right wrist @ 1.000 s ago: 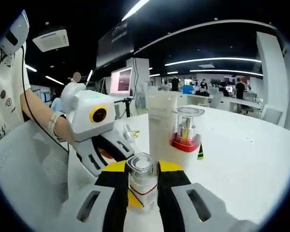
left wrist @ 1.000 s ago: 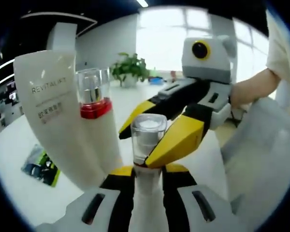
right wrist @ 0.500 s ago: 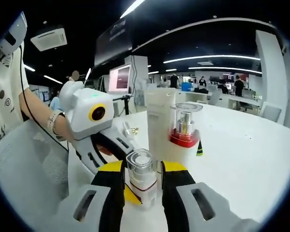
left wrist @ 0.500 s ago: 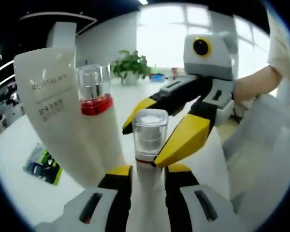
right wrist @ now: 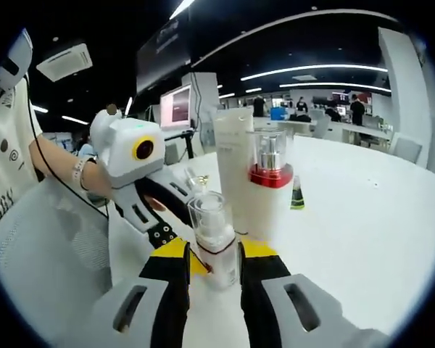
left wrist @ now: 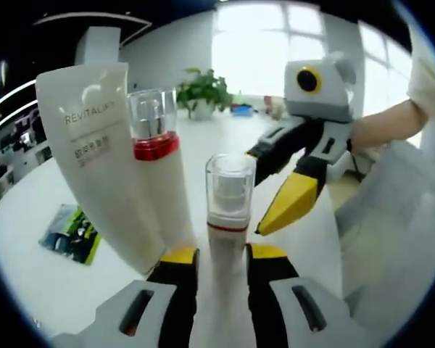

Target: Arrange the skincare products in the storage area until every visible bottle or jar stands upright without overlapping.

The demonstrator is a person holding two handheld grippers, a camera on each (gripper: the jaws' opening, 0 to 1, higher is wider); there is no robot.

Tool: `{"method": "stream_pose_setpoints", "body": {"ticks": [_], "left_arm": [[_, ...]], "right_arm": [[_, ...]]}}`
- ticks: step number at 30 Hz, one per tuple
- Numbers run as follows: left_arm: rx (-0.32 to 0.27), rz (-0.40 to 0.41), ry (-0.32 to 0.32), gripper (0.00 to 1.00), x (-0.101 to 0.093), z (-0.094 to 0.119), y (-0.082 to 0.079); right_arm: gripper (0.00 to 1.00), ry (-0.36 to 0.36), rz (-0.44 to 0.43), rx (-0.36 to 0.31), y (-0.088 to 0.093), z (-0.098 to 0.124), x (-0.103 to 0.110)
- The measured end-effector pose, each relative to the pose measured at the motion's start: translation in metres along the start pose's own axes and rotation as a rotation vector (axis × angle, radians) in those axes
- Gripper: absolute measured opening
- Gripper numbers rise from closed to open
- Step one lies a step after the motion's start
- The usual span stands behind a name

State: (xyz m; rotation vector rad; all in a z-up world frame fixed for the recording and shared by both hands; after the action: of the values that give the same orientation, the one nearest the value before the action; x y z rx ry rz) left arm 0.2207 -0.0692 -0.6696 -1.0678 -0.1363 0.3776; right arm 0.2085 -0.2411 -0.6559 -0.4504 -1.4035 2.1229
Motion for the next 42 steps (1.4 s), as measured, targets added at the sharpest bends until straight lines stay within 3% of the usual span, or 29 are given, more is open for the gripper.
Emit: {"method": "stream_pose_setpoints", "body": {"ticks": [11, 19, 42], "left_arm": [[0.026, 0.041, -0.007, 0.14, 0.000, 0.004, 0.000], [0.023, 0.052, -0.021, 0.09, 0.002, 0.002, -0.001], [0.032, 0.062, -0.075, 0.07, 0.011, -0.004, -0.008]], "right_arm": [[0.16, 0.002, 0.030, 0.095, 0.011, -0.011, 0.000], [0.13, 0.009, 0.021, 0.104, 0.010, -0.014, -0.007], [0.09, 0.049, -0.034, 0.118, 0.010, -0.023, -0.017]]}}
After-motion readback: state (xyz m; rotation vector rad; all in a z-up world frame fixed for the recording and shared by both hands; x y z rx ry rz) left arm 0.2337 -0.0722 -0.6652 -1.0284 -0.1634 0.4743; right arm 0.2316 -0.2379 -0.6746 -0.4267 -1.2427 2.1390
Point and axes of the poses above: the point that each gripper's makers call its tool centre point, and the gripper's own axes: z roughly backward along the fingers, x roughly to its left, y roughly out of its underside, the point moved 10 cm from there along z, roughly backward along the fingers, and after that the axes turned 6 degrees about y, right-handed, at the moved point
